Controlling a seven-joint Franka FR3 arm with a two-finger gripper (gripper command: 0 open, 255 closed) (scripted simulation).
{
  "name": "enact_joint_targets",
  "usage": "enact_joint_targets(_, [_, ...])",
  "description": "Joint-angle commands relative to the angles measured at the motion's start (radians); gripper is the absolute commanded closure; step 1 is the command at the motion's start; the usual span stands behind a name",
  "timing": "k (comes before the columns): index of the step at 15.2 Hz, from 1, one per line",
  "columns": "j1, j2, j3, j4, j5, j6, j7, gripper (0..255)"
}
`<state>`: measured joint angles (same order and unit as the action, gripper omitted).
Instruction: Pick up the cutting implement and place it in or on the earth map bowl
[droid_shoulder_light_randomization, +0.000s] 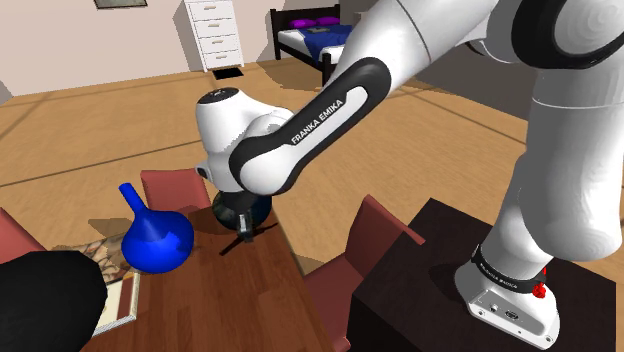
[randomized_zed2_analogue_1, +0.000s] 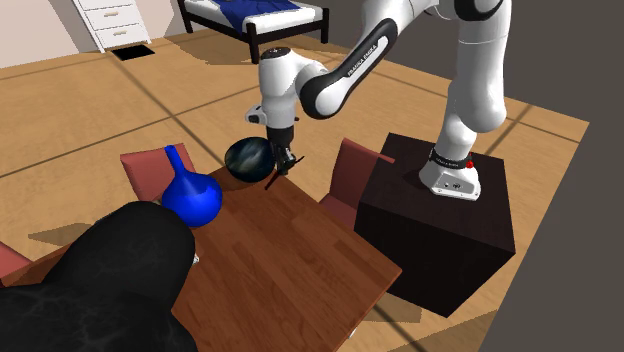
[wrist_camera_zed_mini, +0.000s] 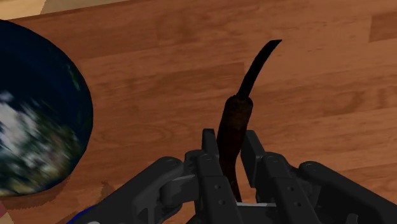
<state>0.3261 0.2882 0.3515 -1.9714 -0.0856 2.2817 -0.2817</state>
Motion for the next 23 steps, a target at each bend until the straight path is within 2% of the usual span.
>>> enact_joint_targets(1, [-0.003,-0.018,0.003,0.006,0.008,-0.023,-0.006,255])
enact_joint_targets(6, [-0.008,-0.051,0.008,0.033,0.024,-0.081,-0.015,255])
enact_joint_targets(11, [-0.064,0.012,-0.031,0.128,0.017,-0.116,-0.112,255])
enact_joint_targets(17, [-0.123,0.116,-0.072,0.286,0.006,-0.176,-0.218,255])
enact_joint_targets(23, [-0.172,0.252,-0.106,0.506,-0.005,-0.262,-0.315,255])
